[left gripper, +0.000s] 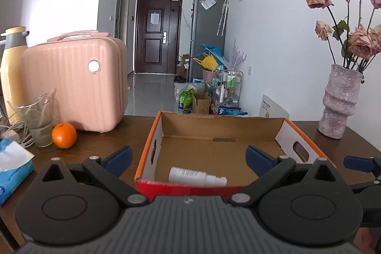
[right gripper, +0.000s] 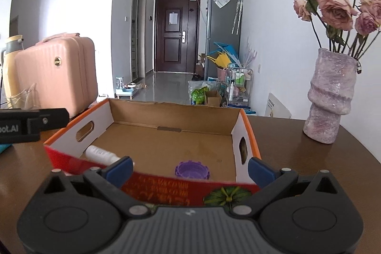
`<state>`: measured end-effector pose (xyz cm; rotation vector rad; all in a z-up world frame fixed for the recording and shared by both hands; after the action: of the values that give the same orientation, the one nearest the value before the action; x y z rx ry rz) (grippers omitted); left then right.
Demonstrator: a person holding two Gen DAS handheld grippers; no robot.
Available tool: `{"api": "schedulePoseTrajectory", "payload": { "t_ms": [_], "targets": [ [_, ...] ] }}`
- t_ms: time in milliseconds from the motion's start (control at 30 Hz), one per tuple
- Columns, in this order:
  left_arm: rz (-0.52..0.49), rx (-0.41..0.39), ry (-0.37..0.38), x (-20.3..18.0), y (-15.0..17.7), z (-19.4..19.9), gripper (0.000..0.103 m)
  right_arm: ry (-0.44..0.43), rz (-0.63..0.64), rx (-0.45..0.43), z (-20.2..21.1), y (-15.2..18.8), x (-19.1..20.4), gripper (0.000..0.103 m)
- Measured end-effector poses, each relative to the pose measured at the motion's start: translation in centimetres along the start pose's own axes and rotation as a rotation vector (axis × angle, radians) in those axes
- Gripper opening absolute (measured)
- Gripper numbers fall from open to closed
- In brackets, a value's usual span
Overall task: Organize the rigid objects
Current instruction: 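Withdraw both tools from the box and move the right tool to the lint brush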
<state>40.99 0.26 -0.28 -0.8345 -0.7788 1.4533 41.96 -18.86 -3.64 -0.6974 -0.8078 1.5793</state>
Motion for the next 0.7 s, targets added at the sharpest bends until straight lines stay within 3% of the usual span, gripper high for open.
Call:
{"api": "schedulePoseTrajectory", "payload": {
  "t_ms": [700],
  "targets": [
    [-0.022, 0.009, -0.017, 1.2, 5.9, 7.2, 0.103, -0.028, -0.055, 0.018, 6.8, 6.9, 0.8, 0.103]
  ]
}}
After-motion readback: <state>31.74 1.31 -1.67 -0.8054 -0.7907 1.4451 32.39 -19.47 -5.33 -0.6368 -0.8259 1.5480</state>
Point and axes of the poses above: each gripper's, at about its wrist camera, not at the fingertips, and z roughly against the way its jaws point, x to its left, y to its underside, the point moved 7 cm from there along -z, roughly the way its jaws point, and after that the axes turned 9 degrees about x, right-handed, at the moved point
